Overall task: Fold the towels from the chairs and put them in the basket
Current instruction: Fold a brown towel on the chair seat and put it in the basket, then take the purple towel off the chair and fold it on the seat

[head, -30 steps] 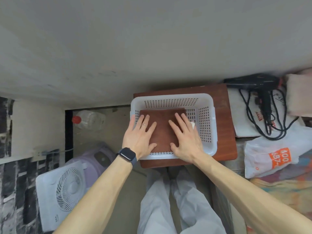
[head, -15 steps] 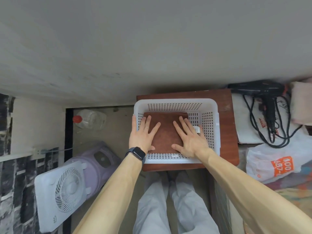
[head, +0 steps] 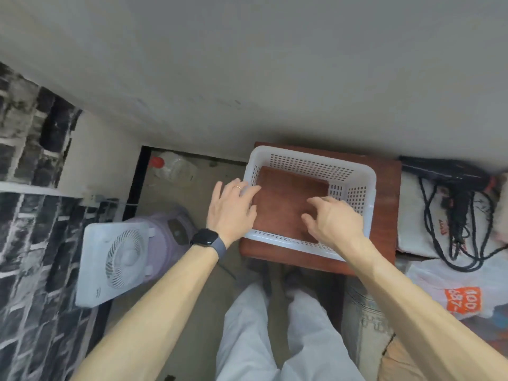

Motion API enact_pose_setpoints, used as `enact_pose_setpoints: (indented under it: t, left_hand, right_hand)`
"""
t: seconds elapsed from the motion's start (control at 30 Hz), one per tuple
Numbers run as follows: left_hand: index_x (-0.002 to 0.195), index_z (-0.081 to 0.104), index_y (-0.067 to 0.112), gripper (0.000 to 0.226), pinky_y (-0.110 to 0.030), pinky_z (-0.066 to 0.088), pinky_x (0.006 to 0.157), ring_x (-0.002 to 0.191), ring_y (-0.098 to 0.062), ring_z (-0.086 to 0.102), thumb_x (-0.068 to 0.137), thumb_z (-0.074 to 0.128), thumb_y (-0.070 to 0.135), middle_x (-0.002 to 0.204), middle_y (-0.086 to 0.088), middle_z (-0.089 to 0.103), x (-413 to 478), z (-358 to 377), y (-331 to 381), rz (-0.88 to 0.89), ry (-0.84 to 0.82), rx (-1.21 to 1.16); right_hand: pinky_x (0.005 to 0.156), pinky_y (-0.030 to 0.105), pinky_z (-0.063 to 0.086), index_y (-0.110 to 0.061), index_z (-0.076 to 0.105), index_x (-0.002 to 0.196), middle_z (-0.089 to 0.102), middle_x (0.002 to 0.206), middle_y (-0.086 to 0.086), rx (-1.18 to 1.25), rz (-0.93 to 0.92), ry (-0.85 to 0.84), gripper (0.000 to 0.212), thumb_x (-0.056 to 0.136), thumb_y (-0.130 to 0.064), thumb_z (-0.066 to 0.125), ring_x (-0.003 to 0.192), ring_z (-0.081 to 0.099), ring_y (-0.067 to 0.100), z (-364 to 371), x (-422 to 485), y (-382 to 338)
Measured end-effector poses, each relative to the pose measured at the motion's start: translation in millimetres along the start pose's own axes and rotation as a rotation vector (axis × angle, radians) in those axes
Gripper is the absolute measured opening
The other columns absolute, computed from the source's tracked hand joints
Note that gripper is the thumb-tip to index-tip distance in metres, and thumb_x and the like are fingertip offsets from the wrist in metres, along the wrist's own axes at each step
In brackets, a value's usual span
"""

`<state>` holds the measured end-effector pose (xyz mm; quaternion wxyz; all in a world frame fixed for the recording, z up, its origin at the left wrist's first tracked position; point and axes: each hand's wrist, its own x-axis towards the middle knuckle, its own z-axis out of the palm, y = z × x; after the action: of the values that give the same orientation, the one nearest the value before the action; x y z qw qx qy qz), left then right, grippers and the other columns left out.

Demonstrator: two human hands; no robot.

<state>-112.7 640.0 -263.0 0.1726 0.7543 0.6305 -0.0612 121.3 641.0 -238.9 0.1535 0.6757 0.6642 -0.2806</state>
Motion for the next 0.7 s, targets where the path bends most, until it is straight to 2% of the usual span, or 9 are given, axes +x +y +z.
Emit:
enact_pose_setpoints:
  t: [0.1,0.17,0.23,0.33,0.4,0.5,0.6,0.7]
  left_hand:
    - [0.138,0.053,0.03,0.045,-0.046,0.025,0.115,0.132,-0.022,0.045,0.093,0.051,0.035,0.14,0.001,0.055,-49.6,-11.4,-25.2,-0.401,0.087,-0.211]
    - [0.129,0.06,0.029,0.037,-0.041,0.036,0.105,0.119,-0.024,0.056,0.093,0.052,0.033,0.129,0.0,0.063,-90.0,-21.8,-43.3,-0.603,0.143,-0.33]
    - [0.124,0.064,0.026,0.031,-0.037,0.045,0.093,0.111,-0.026,0.061,0.094,0.055,0.028,0.119,0.0,0.068,-136.1,-33.4,-58.0,-0.774,0.215,-0.496]
    - [0.119,0.067,0.021,0.028,-0.033,0.048,0.09,0.108,-0.025,0.064,0.093,0.058,0.022,0.114,-0.001,0.072,-216.2,-47.8,-75.1,-1.006,0.35,-0.64]
    - [0.12,0.068,0.022,0.029,-0.03,0.048,0.09,0.107,-0.024,0.065,0.093,0.058,0.021,0.115,-0.001,0.072,-275.1,-51.1,-82.2,-1.147,0.44,-0.685]
    - [0.12,0.065,0.033,0.028,-0.032,0.051,0.09,0.107,-0.022,0.066,0.093,0.056,0.031,0.117,0.007,0.071,-370.6,-45.6,-82.5,-1.377,0.55,-0.659]
    - [0.121,0.065,0.032,0.029,-0.032,0.05,0.088,0.108,-0.022,0.065,0.093,0.056,0.033,0.117,0.007,0.071,-468.5,-27.7,-66.8,-1.586,0.649,-0.659]
    - [0.123,0.064,0.034,0.032,-0.031,0.051,0.087,0.11,-0.022,0.064,0.092,0.056,0.036,0.12,0.011,0.07,-559.3,-2.5,-35.6,-1.787,0.653,-0.675]
  right_hand:
    - [0.116,0.047,0.036,-0.031,0.06,0.135,0.059,0.142,-0.003,-0.011,-0.265,0.107,0.044,0.097,-0.05,0.049,0.136,0.048,0.025,-19.7,-17.1,-29.5]
    - [0.121,0.039,0.027,-0.03,0.061,0.135,0.057,0.145,-0.004,-0.011,-0.456,0.079,0.04,0.1,-0.044,0.048,0.142,0.042,0.022,-33.2,-26.3,-62.7]
    - [0.119,0.029,0.022,-0.027,0.062,0.135,0.055,0.147,-0.001,-0.047,-0.651,0.019,0.038,0.101,-0.037,0.05,0.143,0.04,0.019,-41.4,-36.8,-103.3]
    - [0.114,0.03,0.032,-0.028,0.066,0.13,0.058,0.143,0.003,-0.077,-0.896,-0.032,0.034,0.097,-0.035,0.057,0.136,0.049,0.022,-44.1,-65.5,-169.1]
    - [0.107,0.03,0.038,-0.021,0.071,0.125,0.065,0.134,0.004,-0.152,-1.058,-0.046,0.031,0.096,-0.028,0.061,0.128,0.057,0.025,-40.1,-93.8,-212.2]
    - [0.097,0.029,0.036,-0.01,0.074,0.115,0.072,0.122,0.006,-0.28,-1.318,-0.046,0.025,0.093,-0.014,0.063,0.115,0.064,0.031,-20.8,-147.0,-276.0]
    - [0.098,0.032,0.039,-0.018,0.071,0.123,0.068,0.13,0.004,-0.356,-1.452,-0.152,0.029,0.097,-0.022,0.059,0.12,0.059,0.03,12.8,-215.6,-333.6]
    - [0.084,0.038,0.051,-0.017,0.072,0.112,0.071,0.117,0.003,-0.464,-1.599,-0.25,0.031,0.096,-0.032,0.05,0.107,0.063,0.031,60.9,-295.5,-370.1]
